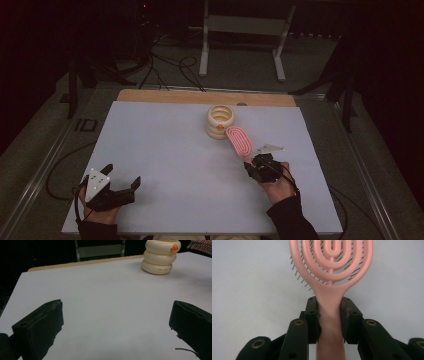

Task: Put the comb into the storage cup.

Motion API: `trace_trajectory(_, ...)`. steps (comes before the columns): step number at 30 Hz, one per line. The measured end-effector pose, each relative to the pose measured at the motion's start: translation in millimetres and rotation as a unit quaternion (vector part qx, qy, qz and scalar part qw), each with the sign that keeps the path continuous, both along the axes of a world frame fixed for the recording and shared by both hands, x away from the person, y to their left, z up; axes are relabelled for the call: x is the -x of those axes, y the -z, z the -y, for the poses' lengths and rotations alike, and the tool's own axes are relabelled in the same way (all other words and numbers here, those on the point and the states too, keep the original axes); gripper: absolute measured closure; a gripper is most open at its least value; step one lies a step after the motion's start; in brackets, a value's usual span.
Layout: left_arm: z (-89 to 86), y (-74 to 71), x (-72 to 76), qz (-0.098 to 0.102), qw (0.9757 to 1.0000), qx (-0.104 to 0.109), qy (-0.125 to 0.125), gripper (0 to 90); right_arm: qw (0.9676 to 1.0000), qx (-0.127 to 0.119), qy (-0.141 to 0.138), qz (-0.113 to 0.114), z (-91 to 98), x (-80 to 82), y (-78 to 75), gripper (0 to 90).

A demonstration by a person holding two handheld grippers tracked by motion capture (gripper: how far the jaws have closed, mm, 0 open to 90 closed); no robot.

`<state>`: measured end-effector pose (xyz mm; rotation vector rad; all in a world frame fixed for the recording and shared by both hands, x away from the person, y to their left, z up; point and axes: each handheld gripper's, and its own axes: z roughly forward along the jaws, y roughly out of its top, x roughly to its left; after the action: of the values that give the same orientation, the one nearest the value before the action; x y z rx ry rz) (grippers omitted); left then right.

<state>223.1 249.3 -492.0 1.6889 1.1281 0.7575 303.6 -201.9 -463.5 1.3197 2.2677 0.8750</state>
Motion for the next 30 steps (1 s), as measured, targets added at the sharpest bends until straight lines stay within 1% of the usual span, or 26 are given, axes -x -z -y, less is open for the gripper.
trace_trajectory(1, 0.0, 0.0, 0.0, 0.0, 1.0, 0.0, 0.0, 0.3, 1.0, 0.0, 0.0, 0.0, 0.0, 0.0, 0.0, 70.2)
trace_trajectory(2, 1.2, -0.1, -0.4, -0.001, 1.0, -0.001, 0.002, 0.3, 1.0, -0.002, -0.005, 0.007, 0.6, 1.5, -1.4, 70.2)
trace_trajectory(8, 1.0, -0.9, -0.5, -0.003, 1.0, -0.002, 0.004, 0.3, 0.9999, -0.007, -0.006, 0.013, -1.9, 2.3, -1.6, 70.2)
trace_trajectory(10, 1.0, -0.6, -1.1, -0.007, 1.0, 0.002, 0.005, 0.3, 0.9996, -0.008, -0.015, 0.021, -6.4, 3.3, -1.0, 70.2)
trace_trajectory(12, 1.3, -0.5, -1.4, -0.009, 0.9999, 0.001, 0.005, 0.3, 0.9996, -0.008, -0.017, 0.021, -8.4, 3.7, -0.7, 70.2)
trace_trajectory(14, 3.1, -0.5, -1.9, -0.011, 0.9999, 0.0, 0.009, 0.3, 0.9991, -0.005, -0.03, 0.03, -14.5, 5.2, 0.1, 70.2)
trace_trajectory(20, 6.8, -0.6, -2.5, -0.015, 0.9998, -0.003, 0.015, 0.3, 0.9985, -0.006, -0.037, 0.04, -17.5, 8.0, -2.0, 70.2)
trace_trajectory(23, 10.5, -1.3, -2.7, -0.02, 0.9995, -0.003, 0.023, 0.3, 0.9982, -0.007, -0.04, 0.044, -18.1, 9.0, -3.1, 70.2)
trace_trajectory(24, 11.7, -1.5, -2.7, -0.023, 0.9994, 0.0, 0.025, 0.3, 0.9981, -0.009, -0.042, 0.045, -18.6, 9.8, -3.7, 70.3)
trace_trajectory(25, 13.1, -2.0, -2.7, -0.025, 0.9993, 0.007, 0.027, 0.3, 0.9979, -0.011, -0.044, 0.047, -19.1, 10.2, -4.1, 70.2)
trace_trajectory(28, 13.5, -2.3, -2.8, -0.025, 0.9992, 0.008, 0.029, 0.3, 0.9975, -0.014, -0.048, 0.049, -19.9, 10.9, -4.9, 70.2)
trace_trajectory(29, 18.1, -5.7, -3.2, -0.029, 0.9988, 0.016, 0.036, 0.3, 0.9975, -0.014, -0.048, 0.049, -19.9, 10.9, -4.9, 70.2)
trace_trajectory(30, 18.1, -5.7, -3.2, -0.029, 0.9988, 0.016, 0.036, 0.3, 0.9975, -0.014, -0.048, 0.049, -19.9, 10.9, -4.9, 70.2)
